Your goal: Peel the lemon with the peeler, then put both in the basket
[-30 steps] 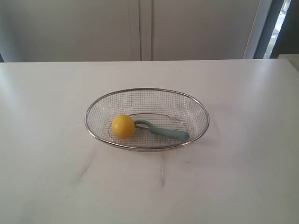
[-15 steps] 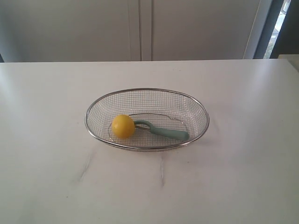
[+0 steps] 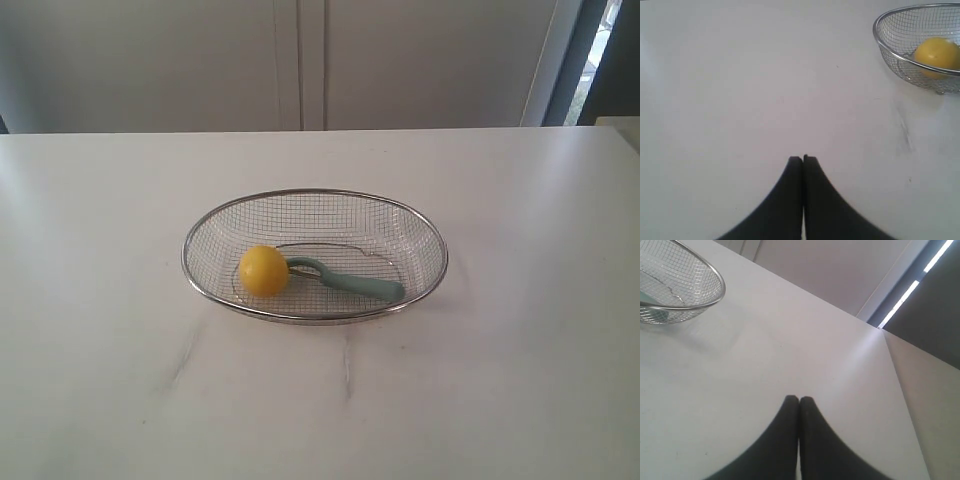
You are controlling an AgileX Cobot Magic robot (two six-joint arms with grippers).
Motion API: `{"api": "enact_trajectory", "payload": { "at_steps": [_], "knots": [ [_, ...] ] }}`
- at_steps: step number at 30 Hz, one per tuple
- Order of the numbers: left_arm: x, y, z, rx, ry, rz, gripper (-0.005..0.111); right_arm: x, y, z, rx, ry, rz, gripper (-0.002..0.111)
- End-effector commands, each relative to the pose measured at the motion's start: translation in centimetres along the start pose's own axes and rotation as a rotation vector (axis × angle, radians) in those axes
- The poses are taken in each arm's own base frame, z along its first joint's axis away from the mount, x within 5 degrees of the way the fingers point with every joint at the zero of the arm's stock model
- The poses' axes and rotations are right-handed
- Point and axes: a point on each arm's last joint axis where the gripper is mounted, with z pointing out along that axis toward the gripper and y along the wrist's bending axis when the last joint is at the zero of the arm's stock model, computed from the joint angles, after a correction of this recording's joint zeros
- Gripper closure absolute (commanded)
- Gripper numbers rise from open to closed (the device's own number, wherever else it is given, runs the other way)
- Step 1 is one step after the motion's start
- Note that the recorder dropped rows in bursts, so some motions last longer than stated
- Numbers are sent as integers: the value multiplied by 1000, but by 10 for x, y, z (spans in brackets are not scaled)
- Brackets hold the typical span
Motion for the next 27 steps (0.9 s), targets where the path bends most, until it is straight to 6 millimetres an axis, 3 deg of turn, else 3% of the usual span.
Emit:
{"api": "enact_trajectory", "payload": {
  "at_steps": [1, 20, 22, 27],
  "knots": [
    [1, 0, 0, 1, -4, -11, 107, 1, 0, 0, 16, -8, 8, 108],
    [1, 0, 0, 1, -1, -11, 107, 0, -1, 0, 20, -16, 24, 108],
    [1, 0, 0, 1, -1, -11, 107, -2, -2, 0, 35, -41, 104, 108],
    [1, 0, 0, 1, -1, -11, 107, -7, -6, 0, 49, -114, 548, 108]
  ]
}}
